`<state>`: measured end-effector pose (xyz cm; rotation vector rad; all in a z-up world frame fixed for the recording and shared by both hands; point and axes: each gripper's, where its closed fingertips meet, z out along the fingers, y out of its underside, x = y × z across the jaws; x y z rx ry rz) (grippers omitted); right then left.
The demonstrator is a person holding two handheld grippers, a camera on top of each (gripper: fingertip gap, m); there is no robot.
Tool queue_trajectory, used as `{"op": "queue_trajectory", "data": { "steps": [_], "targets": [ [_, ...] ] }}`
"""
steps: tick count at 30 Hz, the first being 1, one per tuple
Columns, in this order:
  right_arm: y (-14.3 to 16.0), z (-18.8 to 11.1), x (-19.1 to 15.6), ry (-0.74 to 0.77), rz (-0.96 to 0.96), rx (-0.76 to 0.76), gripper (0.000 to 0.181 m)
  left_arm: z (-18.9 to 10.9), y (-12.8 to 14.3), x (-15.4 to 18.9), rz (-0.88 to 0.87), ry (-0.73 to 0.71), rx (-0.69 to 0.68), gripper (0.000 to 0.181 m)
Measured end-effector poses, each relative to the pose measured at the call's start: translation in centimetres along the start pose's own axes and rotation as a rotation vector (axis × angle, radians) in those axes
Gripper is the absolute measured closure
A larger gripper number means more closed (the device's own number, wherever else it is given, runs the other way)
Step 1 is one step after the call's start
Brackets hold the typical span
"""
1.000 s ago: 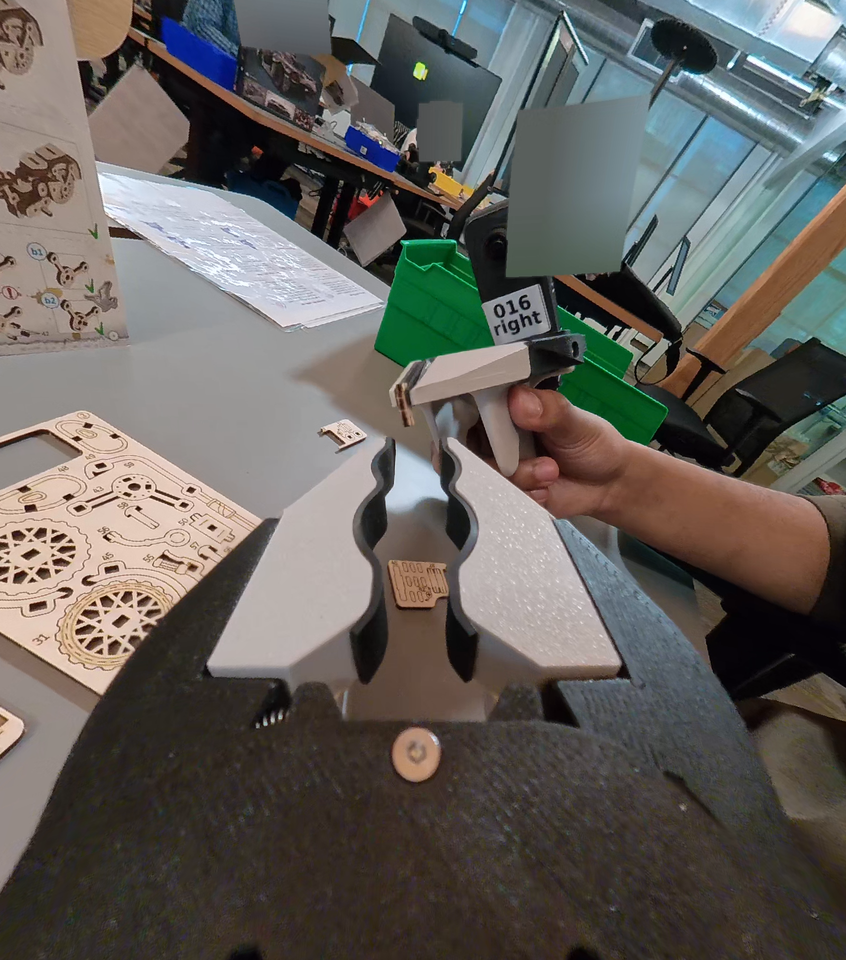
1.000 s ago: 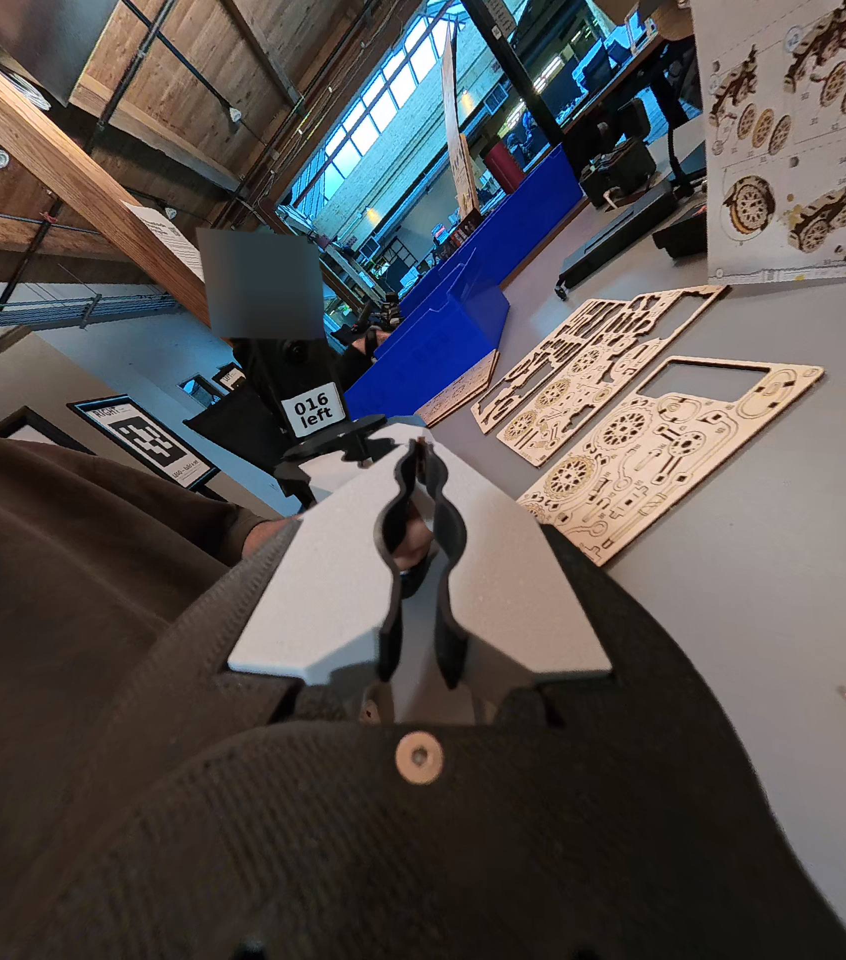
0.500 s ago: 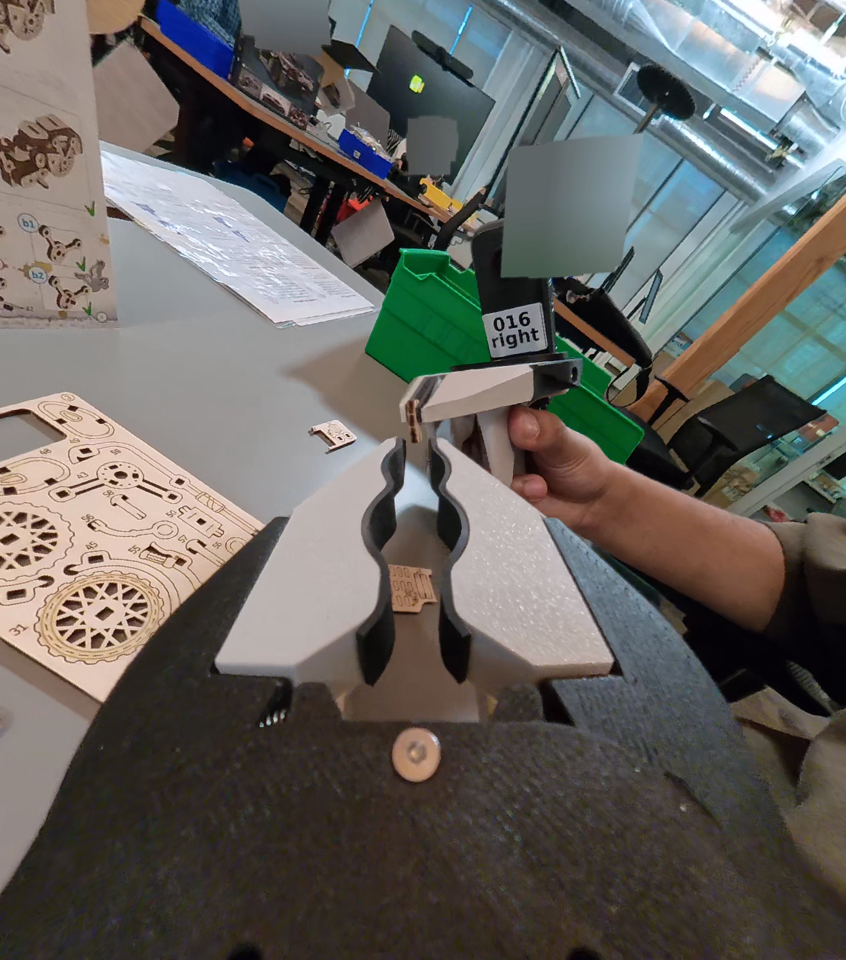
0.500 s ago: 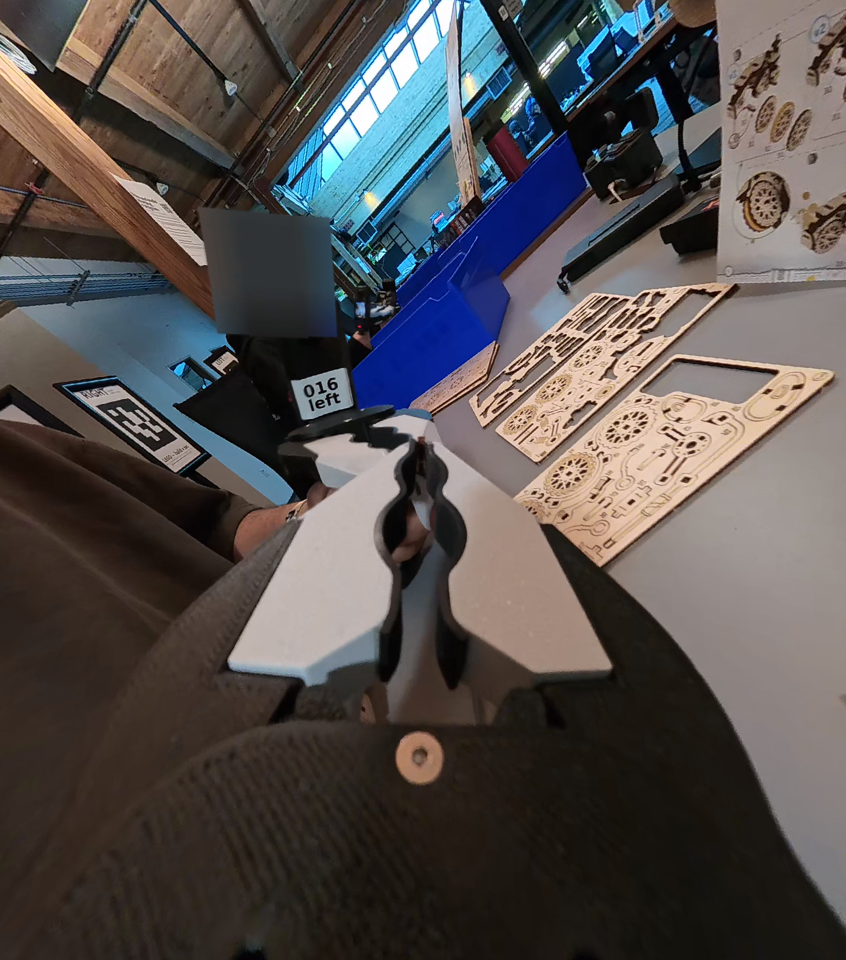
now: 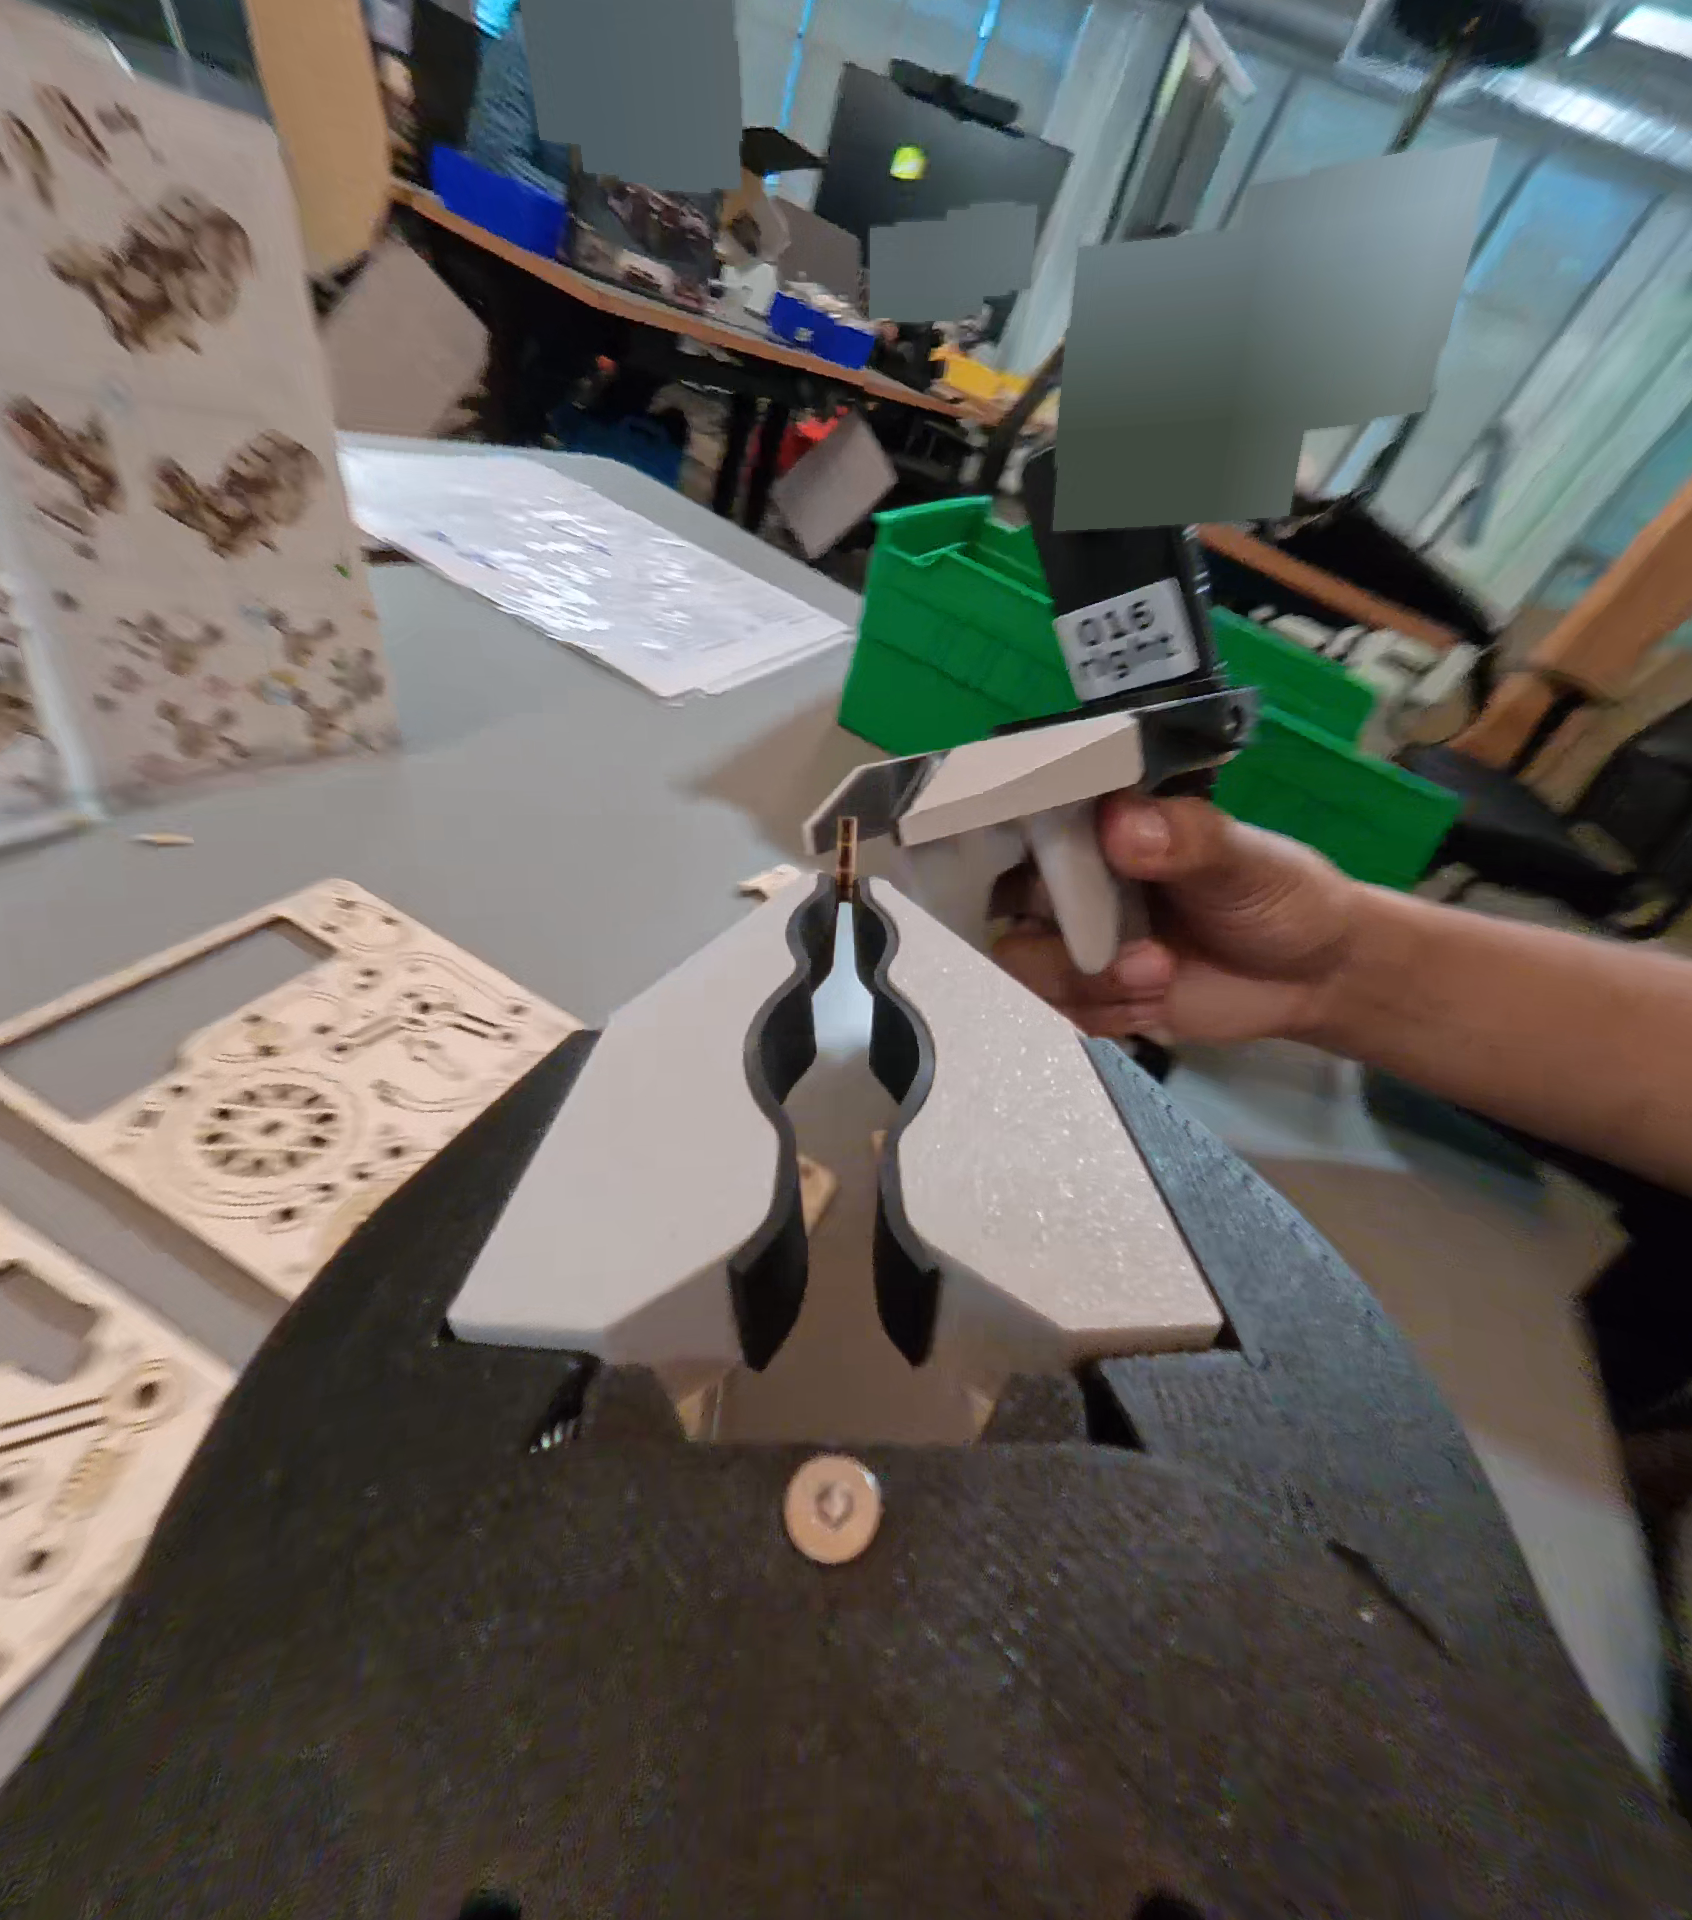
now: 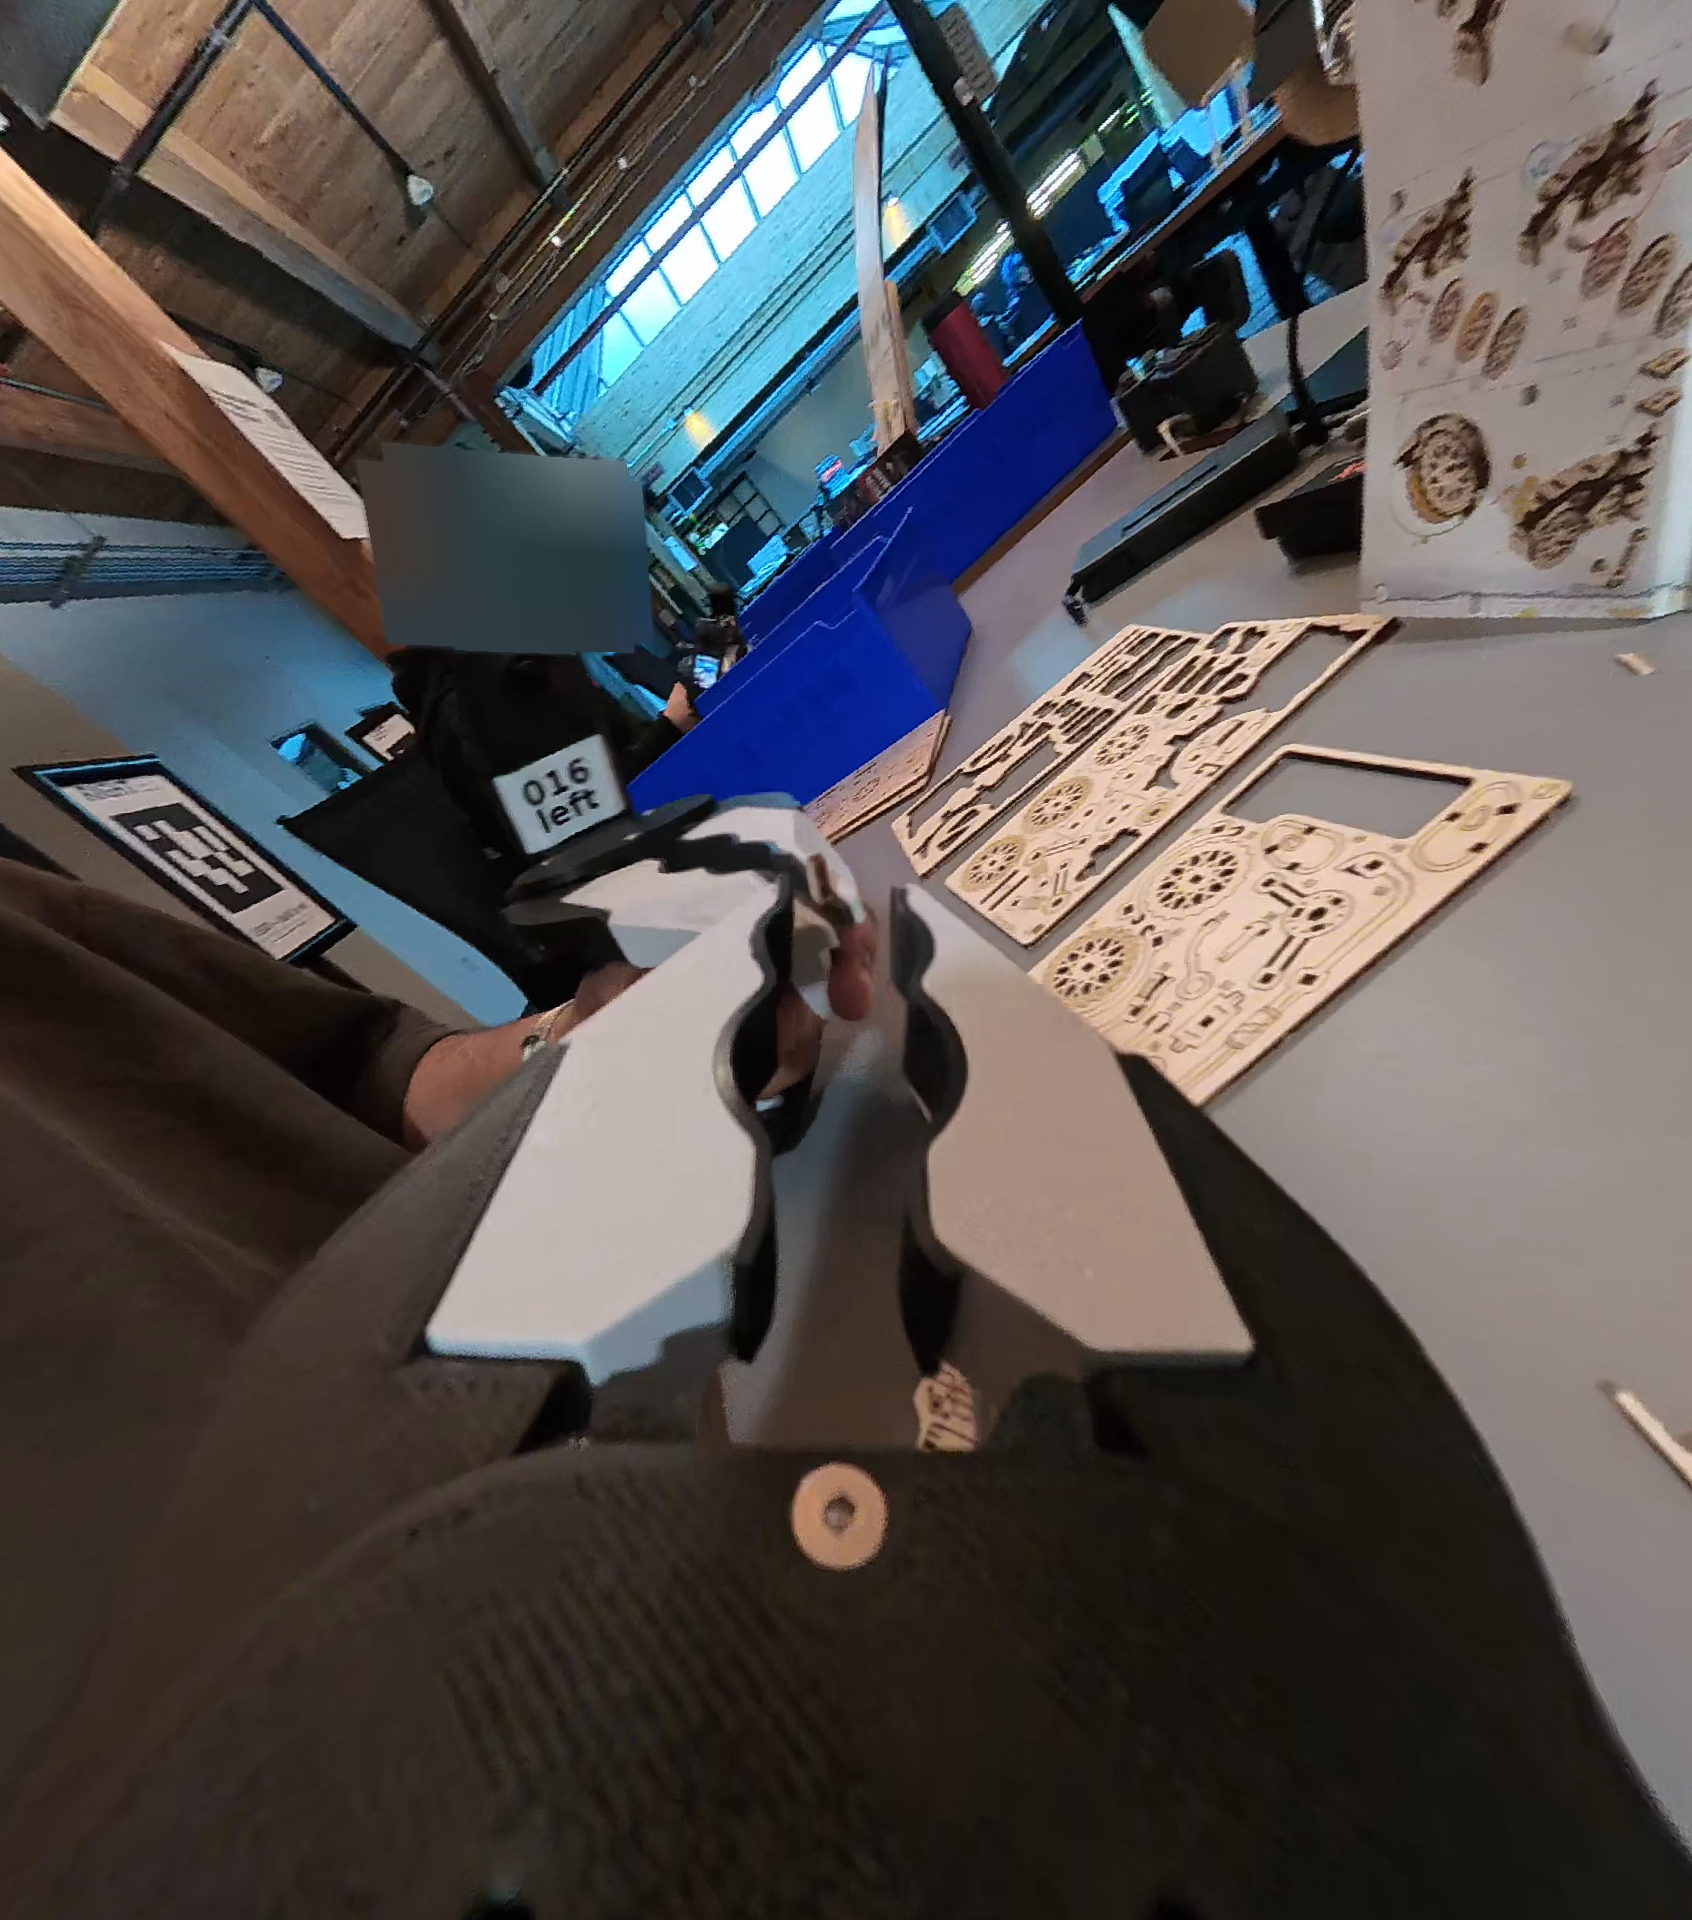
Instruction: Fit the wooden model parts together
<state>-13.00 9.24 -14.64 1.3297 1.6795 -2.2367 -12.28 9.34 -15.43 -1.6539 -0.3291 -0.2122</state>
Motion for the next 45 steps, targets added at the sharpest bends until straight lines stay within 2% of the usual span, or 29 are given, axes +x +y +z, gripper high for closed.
{"op": "queue_trajectory", "data": {
  "steps": [3, 7, 9, 12, 26, 39, 45],
  "targets": [
    [0.0, -0.1, 0.3, 0.031, -0.022, -0.004, 0.165, -0.4, -0.1, -1.7, 0.265, -0.170, -0.027, 0.181],
    [0.1, 0.1, 0.2, 0.059, -0.054, -0.015, 0.168, -0.7, 0.2, -2.6, 0.818, -0.369, -0.099, 0.179],
    [0.2, 0.0, 0.4, 0.094, -0.097, -0.034, 0.173, -0.5, 0.6, -2.3, 0.952, -0.391, -0.104, 0.179],
    [0.6, 0.0, 0.9, 0.158, -0.180, -0.082, 0.177, -0.3, 0.8, -1.8, 1.035, -0.402, -0.107, 0.179],
    [1.8, 0.5, 0.7, 0.174, -0.244, -0.167, 0.173, 0.1, 1.8, -1.5, 1.150, -0.405, -0.149, 0.179],
    [2.1, 0.5, 0.8, 0.212, -0.328, -0.213, 0.180, 0.1, 1.8, -1.6, 1.154, -0.408, -0.144, 0.179],
    [2.1, 0.5, 0.7, 0.200, -0.318, -0.214, 0.179, 0.1, 1.8, -1.5, 1.091, -0.391, -0.130, 0.179]
  ]
}}
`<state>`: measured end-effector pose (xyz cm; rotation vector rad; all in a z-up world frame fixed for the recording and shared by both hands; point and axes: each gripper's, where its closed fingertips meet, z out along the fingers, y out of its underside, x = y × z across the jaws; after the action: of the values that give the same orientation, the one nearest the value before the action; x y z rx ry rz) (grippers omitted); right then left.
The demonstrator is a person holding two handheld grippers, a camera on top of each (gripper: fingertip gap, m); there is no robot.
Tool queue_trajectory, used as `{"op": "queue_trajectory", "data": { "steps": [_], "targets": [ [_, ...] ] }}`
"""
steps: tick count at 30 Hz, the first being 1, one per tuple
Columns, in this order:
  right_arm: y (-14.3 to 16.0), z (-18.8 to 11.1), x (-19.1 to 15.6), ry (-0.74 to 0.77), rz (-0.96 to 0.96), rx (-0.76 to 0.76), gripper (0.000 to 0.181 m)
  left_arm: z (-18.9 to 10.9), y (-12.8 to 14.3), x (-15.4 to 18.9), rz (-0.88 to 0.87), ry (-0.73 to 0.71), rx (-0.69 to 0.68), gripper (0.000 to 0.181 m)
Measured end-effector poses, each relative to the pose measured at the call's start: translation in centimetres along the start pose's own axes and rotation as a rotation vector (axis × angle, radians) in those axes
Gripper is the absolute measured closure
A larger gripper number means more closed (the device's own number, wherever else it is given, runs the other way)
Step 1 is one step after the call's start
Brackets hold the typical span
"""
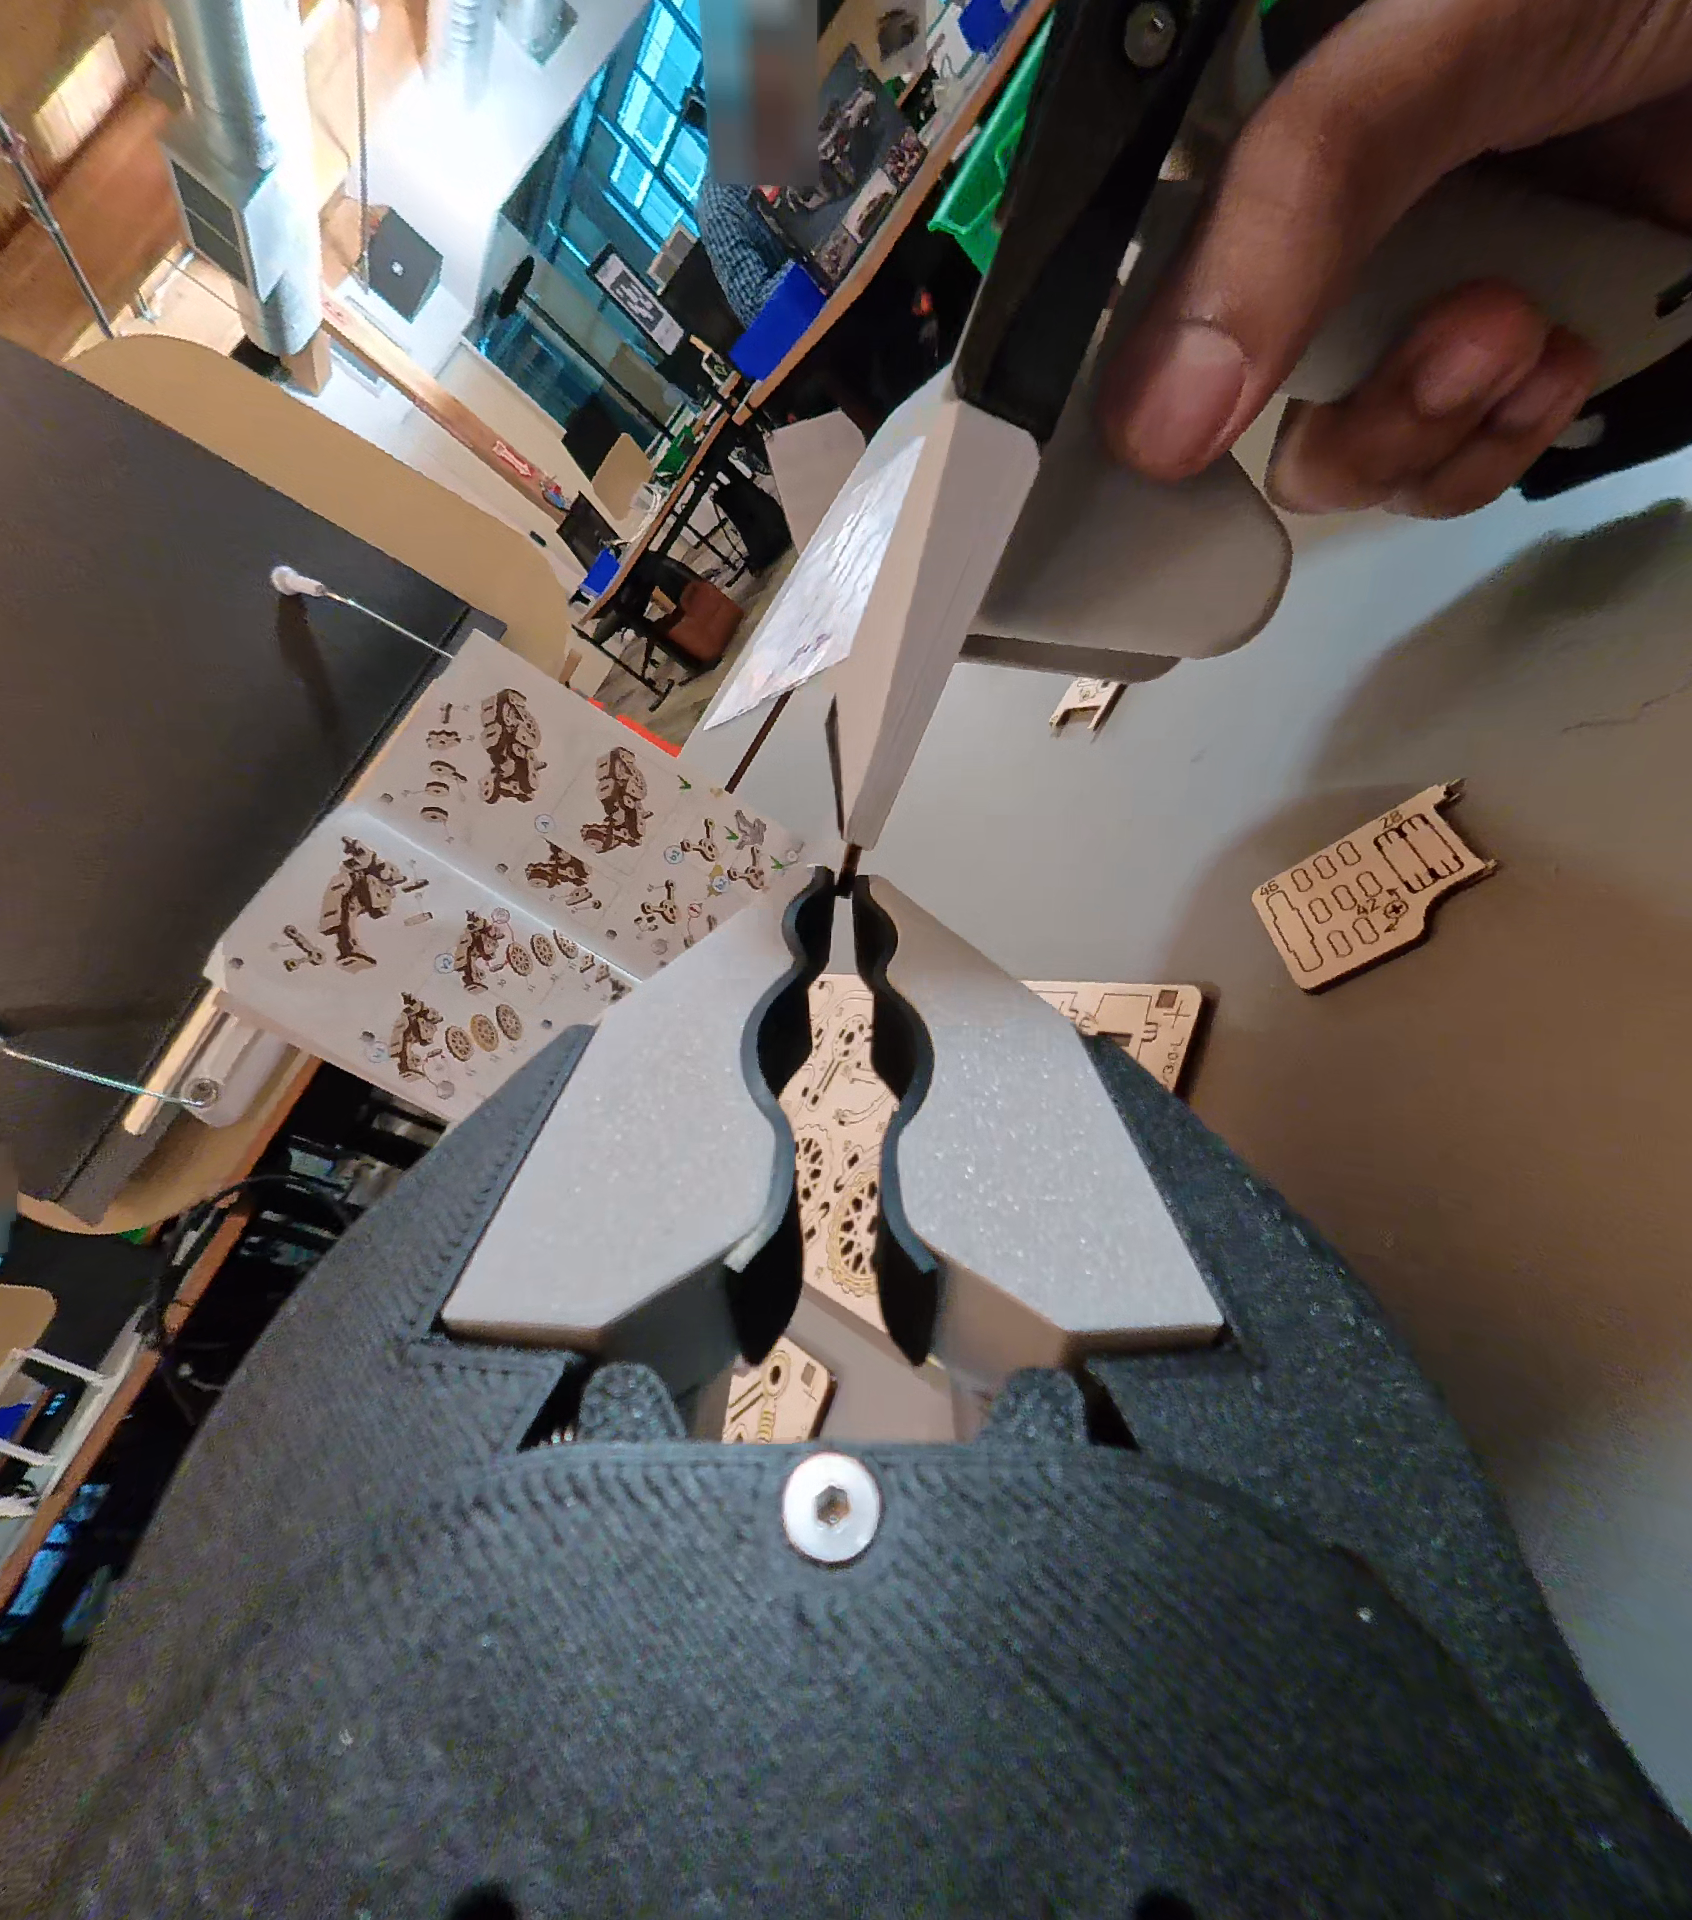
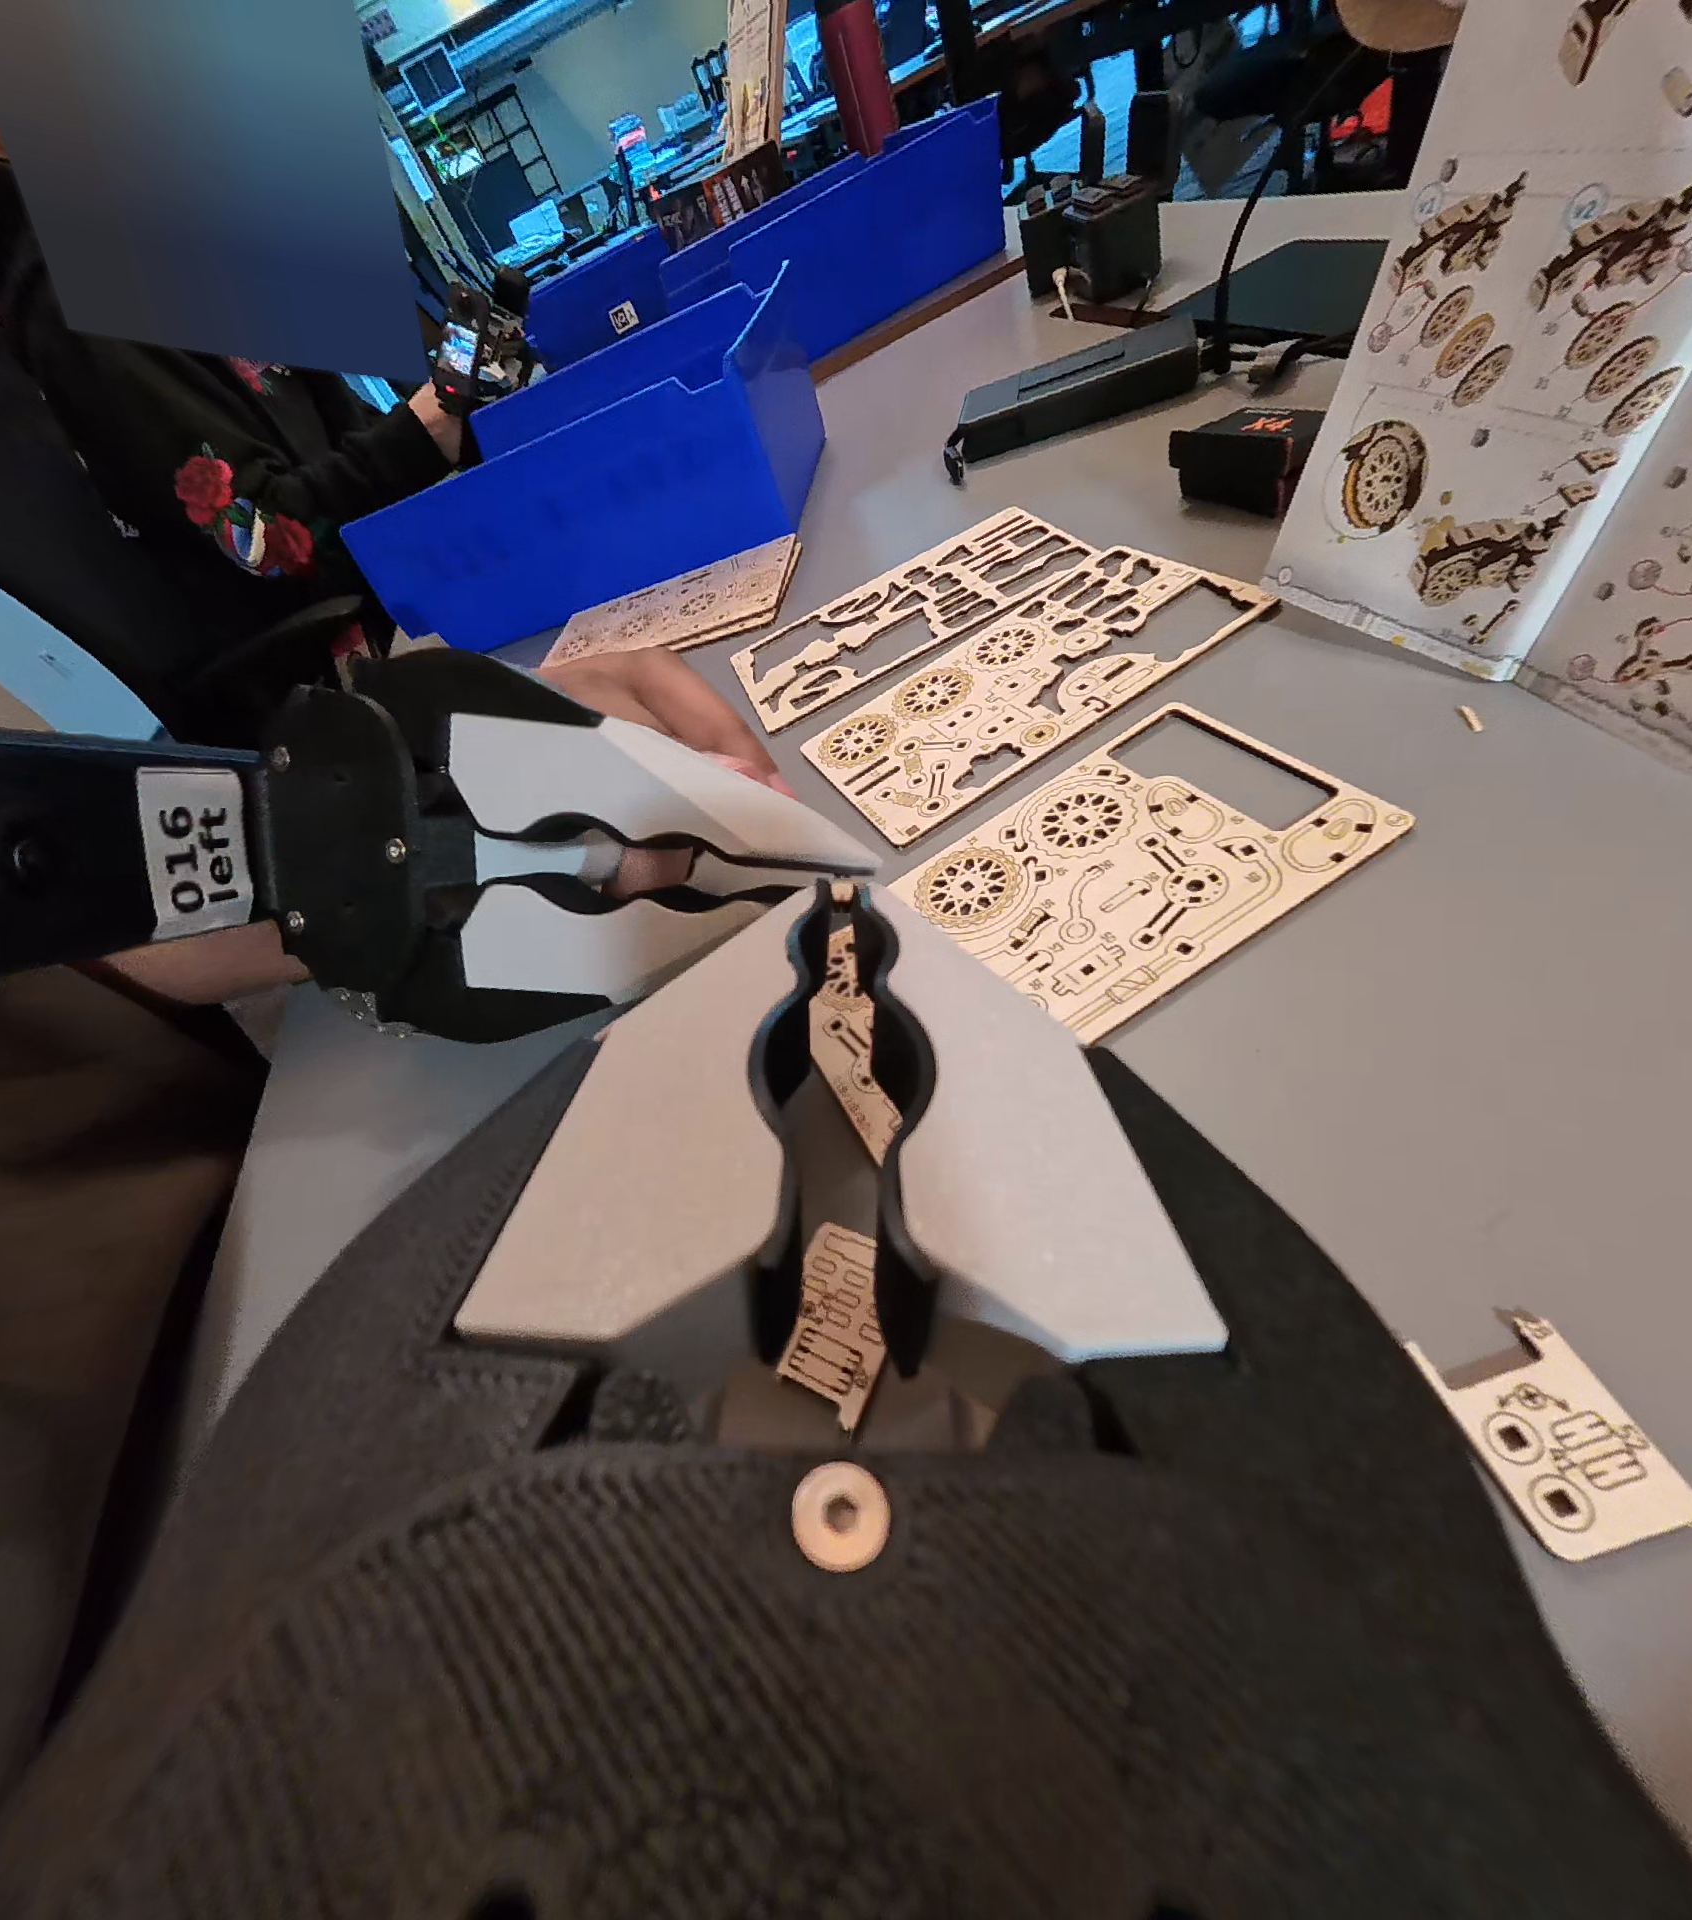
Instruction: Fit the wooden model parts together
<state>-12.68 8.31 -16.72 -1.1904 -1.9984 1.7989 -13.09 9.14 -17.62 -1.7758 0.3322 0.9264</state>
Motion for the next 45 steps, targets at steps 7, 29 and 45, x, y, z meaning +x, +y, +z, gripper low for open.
{"op": "queue_trajectory", "data": {
  "steps": [7, 29, 45],
  "targets": [
    [-0.1, 0.1, 0.0, 0.005, -0.002, 0.006, 0.180, 0.0, 0.1, -0.3, -0.037, -0.009, 0.001, 0.176],
    [-0.7, -0.2, -0.2, -0.013, 0.022, 0.029, 0.179, -0.2, -0.1, -1.3, -0.143, -0.027, 0.021, 0.177],
    [-3.4, -1.8, -3.8, -0.236, -0.046, 0.195, 0.179, -3.7, -5.3, -1.8, -1.091, 0.604, 0.392, 0.174]
  ]
}}
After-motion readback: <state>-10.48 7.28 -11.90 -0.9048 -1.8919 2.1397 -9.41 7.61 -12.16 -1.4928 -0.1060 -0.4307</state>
